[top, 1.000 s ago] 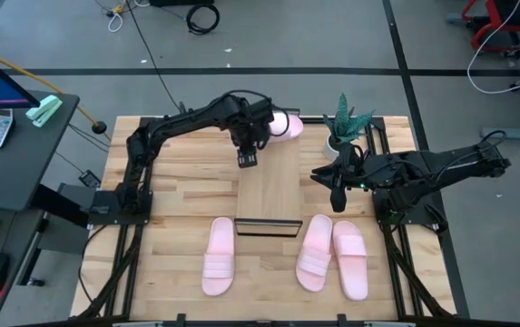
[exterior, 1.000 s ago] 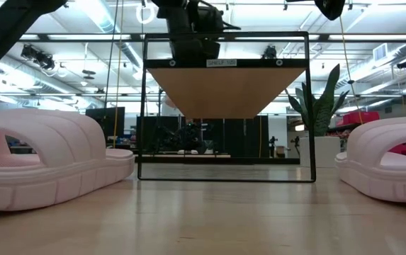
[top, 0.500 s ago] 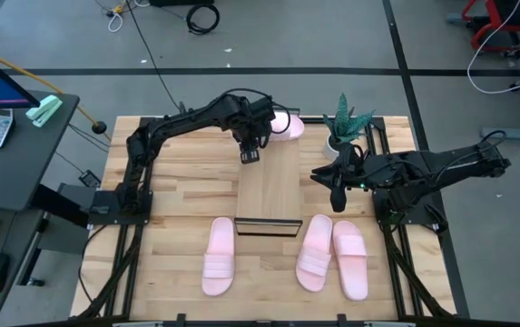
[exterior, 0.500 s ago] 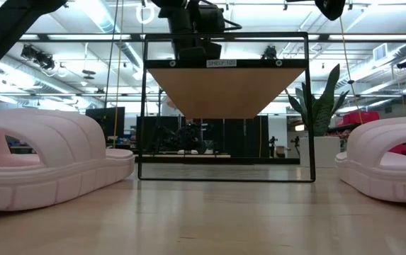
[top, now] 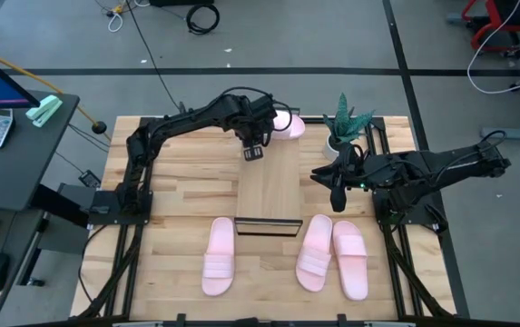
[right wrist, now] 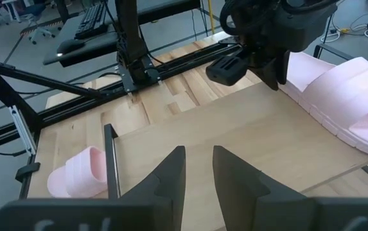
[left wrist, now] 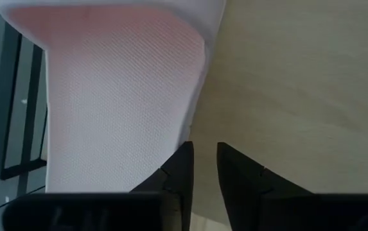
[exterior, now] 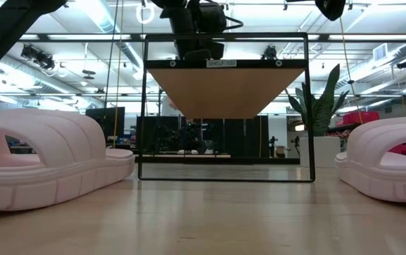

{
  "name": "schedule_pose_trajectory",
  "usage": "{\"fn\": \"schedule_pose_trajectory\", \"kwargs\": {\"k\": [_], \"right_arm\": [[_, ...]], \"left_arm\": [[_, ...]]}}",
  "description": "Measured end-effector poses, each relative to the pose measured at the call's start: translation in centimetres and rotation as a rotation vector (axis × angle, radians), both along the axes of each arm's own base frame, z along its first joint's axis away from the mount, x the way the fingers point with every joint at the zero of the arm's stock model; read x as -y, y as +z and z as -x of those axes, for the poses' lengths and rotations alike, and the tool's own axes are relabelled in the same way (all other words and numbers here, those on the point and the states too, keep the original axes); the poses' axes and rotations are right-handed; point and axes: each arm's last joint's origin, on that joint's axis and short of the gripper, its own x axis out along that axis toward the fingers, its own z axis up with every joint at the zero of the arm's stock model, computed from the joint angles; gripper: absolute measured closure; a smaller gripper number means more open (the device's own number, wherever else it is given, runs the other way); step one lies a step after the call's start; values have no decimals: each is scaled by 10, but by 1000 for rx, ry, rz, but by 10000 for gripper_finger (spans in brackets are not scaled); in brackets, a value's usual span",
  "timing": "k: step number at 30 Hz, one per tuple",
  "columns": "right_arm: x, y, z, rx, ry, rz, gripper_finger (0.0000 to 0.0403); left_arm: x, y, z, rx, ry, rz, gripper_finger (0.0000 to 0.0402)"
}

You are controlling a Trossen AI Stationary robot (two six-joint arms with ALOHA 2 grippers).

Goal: Pick and place slides into the shelf
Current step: Put the pink slide on the shelf

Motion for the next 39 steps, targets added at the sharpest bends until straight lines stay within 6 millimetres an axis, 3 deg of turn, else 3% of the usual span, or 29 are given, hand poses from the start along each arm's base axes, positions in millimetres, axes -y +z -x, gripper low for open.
{"fn": "schedule_pose_trajectory", "kwargs": {"k": [14, 23, 28, 39], "right_arm": [[0, 0, 0, 0, 0, 0, 317], [0, -1, 0, -8, -1, 2, 317], [-1, -4, -4, -22, 0, 5, 317], [-4, -12, -14, -61, 7, 5, 317]], "left_arm": [[-2, 2, -3, 34, 5, -29, 335], [8, 24, 33, -145, -22, -13, 327], [-11, 35, 52, -180, -36, -57, 336], [-72, 31, 94, -176, 17, 80, 366]]}}
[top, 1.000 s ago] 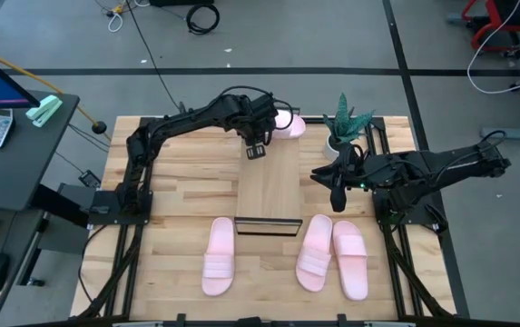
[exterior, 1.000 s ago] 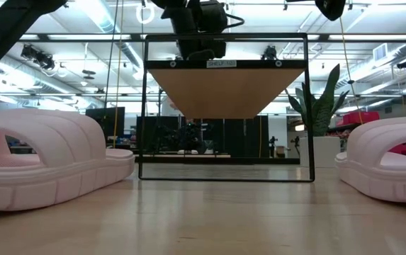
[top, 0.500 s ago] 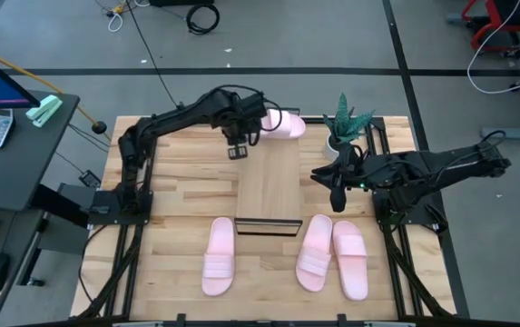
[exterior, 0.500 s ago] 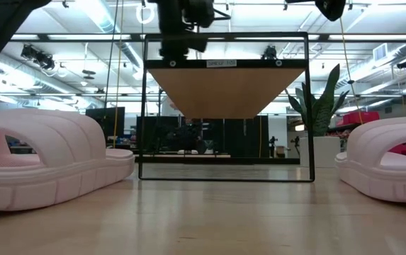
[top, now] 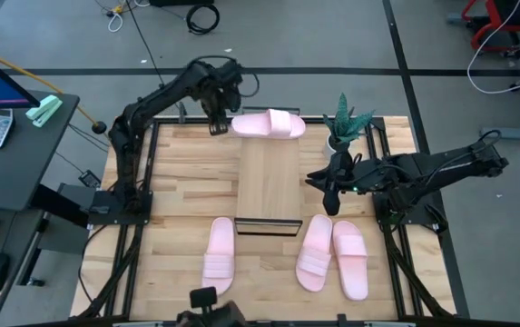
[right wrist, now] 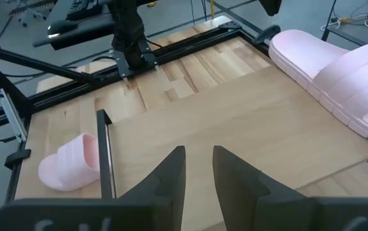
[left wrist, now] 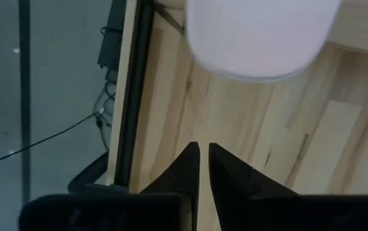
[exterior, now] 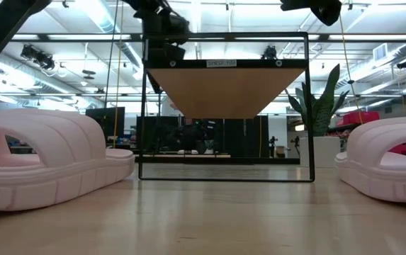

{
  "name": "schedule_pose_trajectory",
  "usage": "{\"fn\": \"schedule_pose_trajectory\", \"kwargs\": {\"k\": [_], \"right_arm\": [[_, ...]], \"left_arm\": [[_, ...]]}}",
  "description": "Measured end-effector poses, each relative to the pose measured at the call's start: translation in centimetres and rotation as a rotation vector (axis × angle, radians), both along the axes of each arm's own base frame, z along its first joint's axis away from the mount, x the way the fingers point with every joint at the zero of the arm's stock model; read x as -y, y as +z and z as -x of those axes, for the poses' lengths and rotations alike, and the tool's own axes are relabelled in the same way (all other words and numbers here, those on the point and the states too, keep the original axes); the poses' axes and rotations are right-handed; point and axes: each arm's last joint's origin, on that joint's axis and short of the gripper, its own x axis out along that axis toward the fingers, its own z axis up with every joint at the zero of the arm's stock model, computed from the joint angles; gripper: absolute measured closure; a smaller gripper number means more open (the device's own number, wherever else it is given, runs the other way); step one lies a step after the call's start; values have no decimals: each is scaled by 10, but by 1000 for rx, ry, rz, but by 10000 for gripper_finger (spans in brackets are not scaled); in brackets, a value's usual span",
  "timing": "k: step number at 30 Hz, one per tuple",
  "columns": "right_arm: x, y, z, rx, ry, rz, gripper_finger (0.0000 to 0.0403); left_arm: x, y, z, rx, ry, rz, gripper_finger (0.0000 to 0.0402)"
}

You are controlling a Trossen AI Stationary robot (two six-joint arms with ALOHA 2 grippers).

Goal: Pick and place slides into the shelf
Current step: Put the pink slide on the shelf

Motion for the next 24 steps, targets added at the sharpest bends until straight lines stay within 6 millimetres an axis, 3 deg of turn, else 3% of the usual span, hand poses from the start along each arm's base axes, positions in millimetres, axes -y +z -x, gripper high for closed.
{"fn": "schedule_pose_trajectory", "kwargs": {"k": [7, 24], "right_arm": [[0, 0, 1, 2, -1, -1, 317], [0, 1, 0, 14, -2, -6, 317]], "left_arm": [[-7, 0, 5, 33, -15, 46, 367], [-6, -25, -15, 15, -36, 110, 355]]}}
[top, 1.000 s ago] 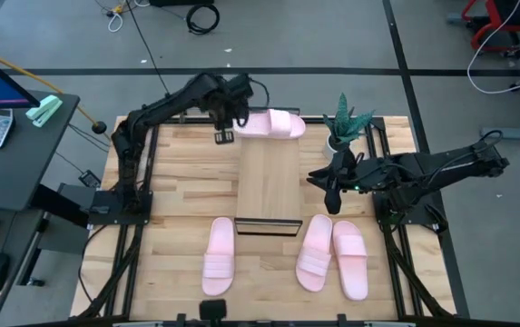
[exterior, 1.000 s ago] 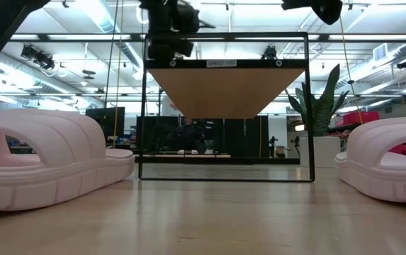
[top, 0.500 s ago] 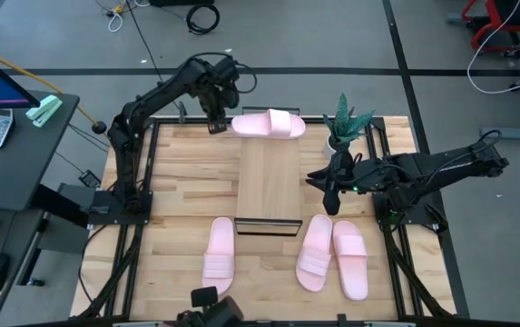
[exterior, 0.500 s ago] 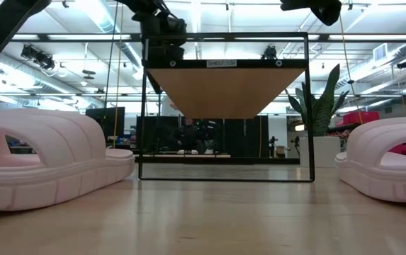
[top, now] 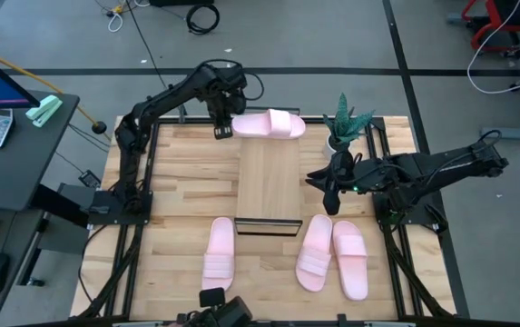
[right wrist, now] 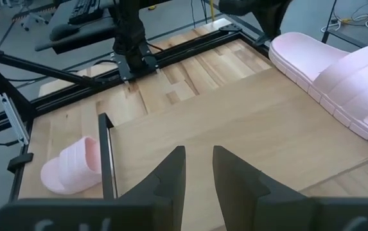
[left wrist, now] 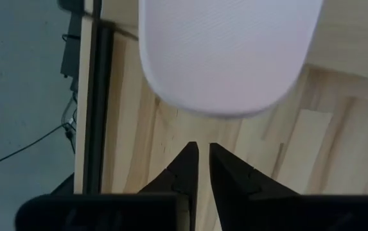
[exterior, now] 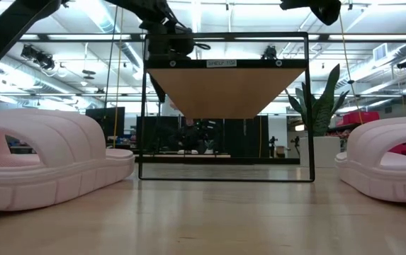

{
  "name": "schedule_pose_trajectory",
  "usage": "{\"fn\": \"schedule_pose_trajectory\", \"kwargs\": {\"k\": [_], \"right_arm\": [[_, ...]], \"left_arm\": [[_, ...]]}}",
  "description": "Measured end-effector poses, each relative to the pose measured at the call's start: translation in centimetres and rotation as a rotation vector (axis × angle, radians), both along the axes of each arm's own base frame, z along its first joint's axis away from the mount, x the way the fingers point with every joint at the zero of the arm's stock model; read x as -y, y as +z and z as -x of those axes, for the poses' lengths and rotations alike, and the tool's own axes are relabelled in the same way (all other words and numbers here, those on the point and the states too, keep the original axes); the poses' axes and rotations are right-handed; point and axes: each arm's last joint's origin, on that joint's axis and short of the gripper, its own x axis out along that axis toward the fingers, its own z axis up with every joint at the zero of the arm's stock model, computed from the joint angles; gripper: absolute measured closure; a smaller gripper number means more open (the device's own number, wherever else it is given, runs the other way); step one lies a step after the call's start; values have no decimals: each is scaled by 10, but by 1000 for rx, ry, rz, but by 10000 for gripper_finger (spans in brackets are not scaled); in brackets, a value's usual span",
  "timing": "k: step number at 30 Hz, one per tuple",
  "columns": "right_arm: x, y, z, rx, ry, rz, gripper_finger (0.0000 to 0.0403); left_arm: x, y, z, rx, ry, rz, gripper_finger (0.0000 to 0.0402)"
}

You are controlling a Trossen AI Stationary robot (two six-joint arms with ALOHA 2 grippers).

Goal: Pick and place slides into the shelf
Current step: Put the pink slide on the shelf

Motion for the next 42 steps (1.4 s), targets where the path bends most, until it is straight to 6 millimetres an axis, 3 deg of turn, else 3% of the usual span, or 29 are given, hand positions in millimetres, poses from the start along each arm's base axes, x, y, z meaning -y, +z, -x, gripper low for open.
{"fn": "schedule_pose_trajectory", "kwargs": {"k": [15, 42], "right_arm": [[0, 1, 0, 12, 0, -2, 317], [0, 1, 0, 11, 2, 1, 317]], "left_arm": [[-1, -2, -12, 67, -16, -39, 333], [1, 1, -25, 153, -39, -92, 329]]}}
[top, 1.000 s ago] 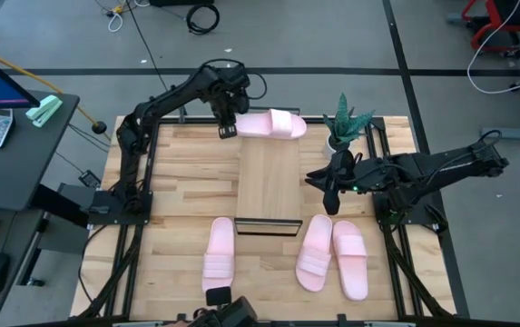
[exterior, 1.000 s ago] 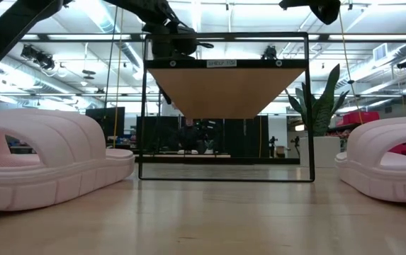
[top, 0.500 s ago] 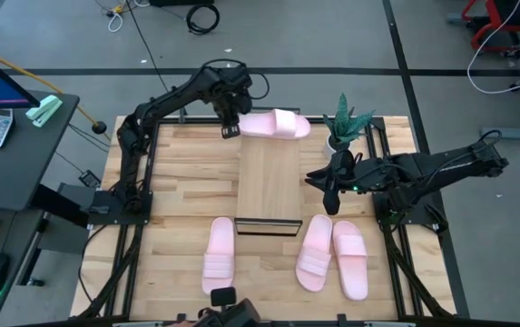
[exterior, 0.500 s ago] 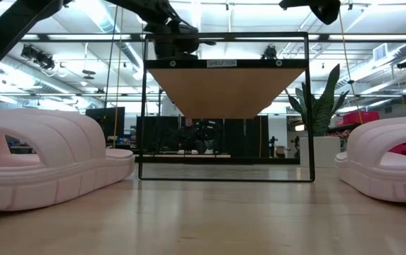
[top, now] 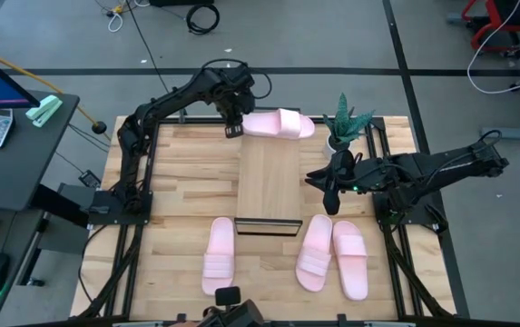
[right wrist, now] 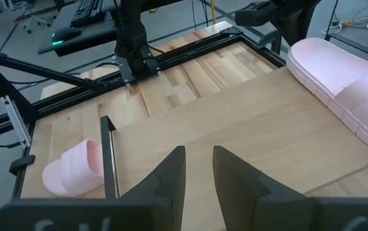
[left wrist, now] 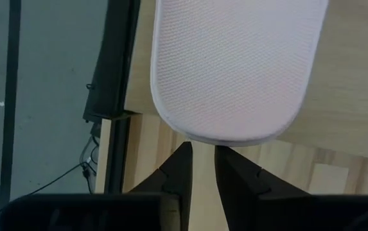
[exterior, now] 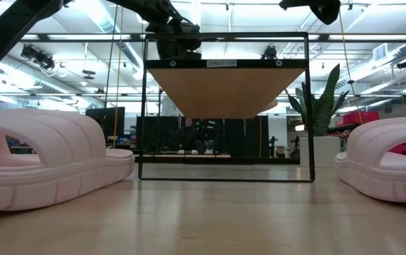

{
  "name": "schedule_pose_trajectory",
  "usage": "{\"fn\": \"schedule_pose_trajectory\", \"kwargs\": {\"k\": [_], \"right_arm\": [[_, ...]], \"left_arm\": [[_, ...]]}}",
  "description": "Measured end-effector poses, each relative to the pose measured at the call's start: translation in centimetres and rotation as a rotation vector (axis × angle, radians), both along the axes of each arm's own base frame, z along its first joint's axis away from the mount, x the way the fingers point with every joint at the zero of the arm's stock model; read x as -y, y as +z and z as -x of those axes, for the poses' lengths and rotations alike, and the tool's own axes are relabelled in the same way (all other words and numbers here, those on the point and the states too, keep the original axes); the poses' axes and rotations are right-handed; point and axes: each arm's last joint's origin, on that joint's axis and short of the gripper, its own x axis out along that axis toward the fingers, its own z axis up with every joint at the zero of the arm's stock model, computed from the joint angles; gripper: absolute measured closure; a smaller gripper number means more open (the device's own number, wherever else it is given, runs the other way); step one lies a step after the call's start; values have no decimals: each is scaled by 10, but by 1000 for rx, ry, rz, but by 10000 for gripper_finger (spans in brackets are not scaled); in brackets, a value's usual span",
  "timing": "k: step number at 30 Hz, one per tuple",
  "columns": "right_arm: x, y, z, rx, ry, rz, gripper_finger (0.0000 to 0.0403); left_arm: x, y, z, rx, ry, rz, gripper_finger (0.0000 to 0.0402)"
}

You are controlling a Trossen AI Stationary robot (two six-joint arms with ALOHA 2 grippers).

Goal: Pick and place slides into the shelf
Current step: Put the pink slide on the shelf

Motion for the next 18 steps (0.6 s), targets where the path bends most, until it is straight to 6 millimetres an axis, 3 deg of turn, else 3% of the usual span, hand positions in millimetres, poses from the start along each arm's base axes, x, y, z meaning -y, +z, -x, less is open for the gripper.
{"fn": "schedule_pose_trajectory", "kwargs": {"k": [18], "right_arm": [[0, 0, 0, -1, 1, 4, 317]], "left_arm": [[5, 1, -8, 41, -24, -16, 328]]}}
